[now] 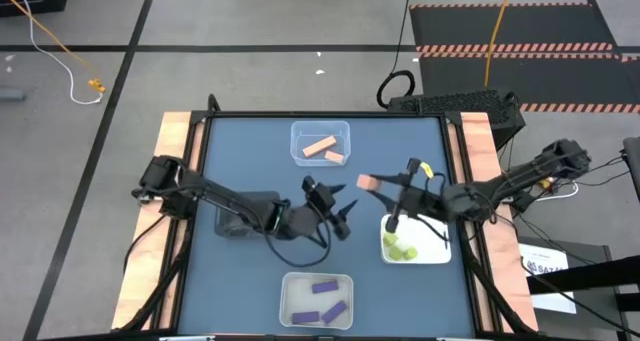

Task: Sort & place blocks by color
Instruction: Put the orange block into the transparent bin

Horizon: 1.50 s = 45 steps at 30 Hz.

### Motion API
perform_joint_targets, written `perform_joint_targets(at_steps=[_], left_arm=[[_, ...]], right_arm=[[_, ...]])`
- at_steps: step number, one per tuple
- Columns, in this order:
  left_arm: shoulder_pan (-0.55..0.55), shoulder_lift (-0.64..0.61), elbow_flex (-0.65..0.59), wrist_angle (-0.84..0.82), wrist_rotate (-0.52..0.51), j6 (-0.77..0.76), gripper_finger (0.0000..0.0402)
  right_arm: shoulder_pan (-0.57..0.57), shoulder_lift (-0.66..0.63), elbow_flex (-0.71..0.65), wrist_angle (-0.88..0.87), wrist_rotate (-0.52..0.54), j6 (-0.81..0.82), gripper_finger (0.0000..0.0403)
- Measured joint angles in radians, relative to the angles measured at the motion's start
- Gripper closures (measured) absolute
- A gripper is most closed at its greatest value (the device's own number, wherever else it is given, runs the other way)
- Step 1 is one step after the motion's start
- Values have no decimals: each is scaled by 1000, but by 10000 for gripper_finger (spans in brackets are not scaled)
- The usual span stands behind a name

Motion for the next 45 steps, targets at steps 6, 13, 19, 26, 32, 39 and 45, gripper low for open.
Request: perform_joint_targets(at_steps=[6,13,19,26,32,39,45], left_arm=[[31,0,0,161,-1,60,149],[60,0,0,274,-1,123,149],[102,0,0,285,2,86,149],[119,0,0,269,57,31,198],[119,-1,1,273,83,11,270],[108,0,1,259,90,42,270],[106,-35,0,191,12,119,270]], right_arm=[[-85,23,0,-108,0,-25,280],[-124,71,0,-106,-1,-211,280],[-125,117,0,-55,1,-304,280],[-124,163,0,20,0,-404,280],[-124,167,-2,45,4,-408,277],[-123,166,-2,45,-3,-288,204],[-123,165,-1,-4,132,-52,134]])
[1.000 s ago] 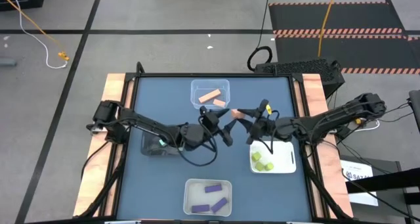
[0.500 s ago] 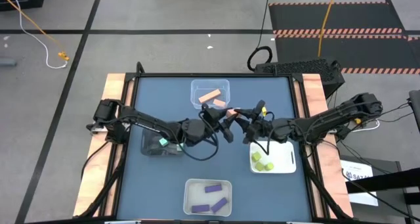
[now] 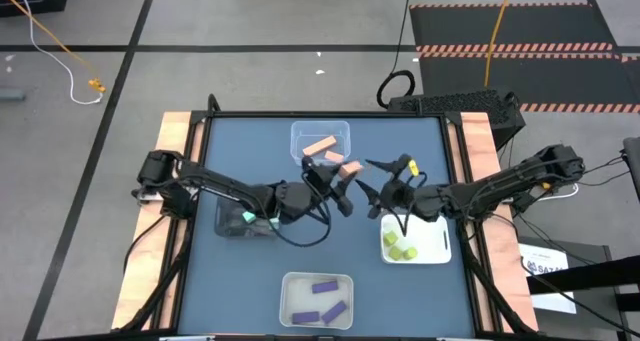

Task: Sort & place blocks by color
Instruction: Put the orange block into the transparent bin

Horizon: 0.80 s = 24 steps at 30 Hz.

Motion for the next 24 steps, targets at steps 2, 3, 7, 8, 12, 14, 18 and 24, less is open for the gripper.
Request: perform_joint_targets(at_steps=[2,3,7,8,12,14,18,24], left_arm=[[4,-37,0,-71,-54,13,270],[7,-61,0,-112,-69,24,270],[38,-162,0,-171,-76,112,270],[49,-186,-1,-170,-75,149,270],[104,-285,0,-159,-3,263,270],[133,-324,0,-149,105,317,270],[181,-365,0,-146,353,431,270],[216,-372,0,-152,407,529,270]], right_arm=[[0,-19,0,-76,22,96,123],[-1,-27,0,-113,10,147,119],[-5,-63,1,-253,-127,319,116],[-8,-70,1,-280,-169,351,116],[-25,-74,1,-366,-339,431,120],[-33,-74,1,-391,-418,448,121],[-41,-74,-2,-398,-507,447,121],[-62,-74,-83,-330,-530,414,121]])
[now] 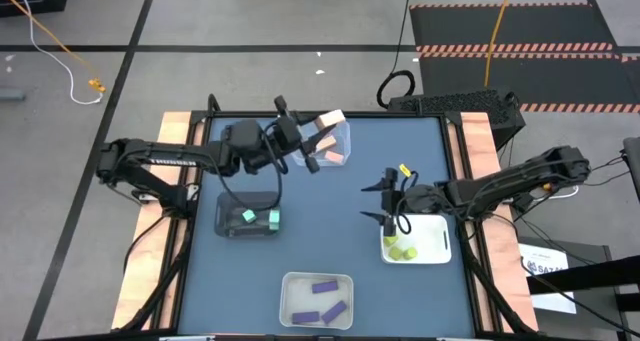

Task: Sort & place blocks by color
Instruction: Put the orange block into the transparent bin

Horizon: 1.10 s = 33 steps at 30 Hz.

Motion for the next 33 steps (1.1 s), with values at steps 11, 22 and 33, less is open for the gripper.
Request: perform_joint_targets(at_steps=[11,22,33], left_arm=[[35,9,-10,-378,2,-270,270],[131,9,-351,-113,-6,-595,270],[237,9,-537,81,-10,-746,206]], right_arm=[[-53,0,-296,603,-212,-6,122],[-62,0,-446,879,-393,95,122],[-61,0,-512,874,-417,121,122]])
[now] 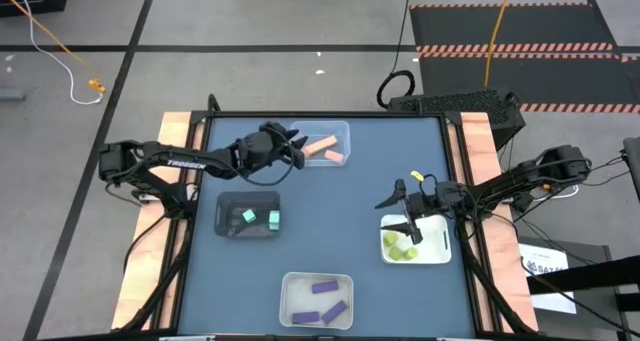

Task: Sort & place blocks by color
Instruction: Put the orange block into the transparent bin, then return to Home Position

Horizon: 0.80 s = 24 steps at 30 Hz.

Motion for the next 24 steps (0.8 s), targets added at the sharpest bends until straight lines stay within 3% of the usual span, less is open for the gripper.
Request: perform_joint_targets(at_steps=[8,13,15,18,24], left_arm=[[-11,0,0,12,34,-3,272],[-51,-40,0,28,47,-6,286],[-74,-82,0,-9,100,41,286],[-125,-153,0,-66,187,130,287],[-279,-302,0,-304,201,247,287]], right_arm=[[0,0,-2,35,-5,-7,122],[0,-1,-2,171,-165,-5,122],[0,-6,-3,172,-229,-5,122],[-2,-11,-3,129,-234,-13,122],[-2,-11,-3,72,-232,-114,122]])
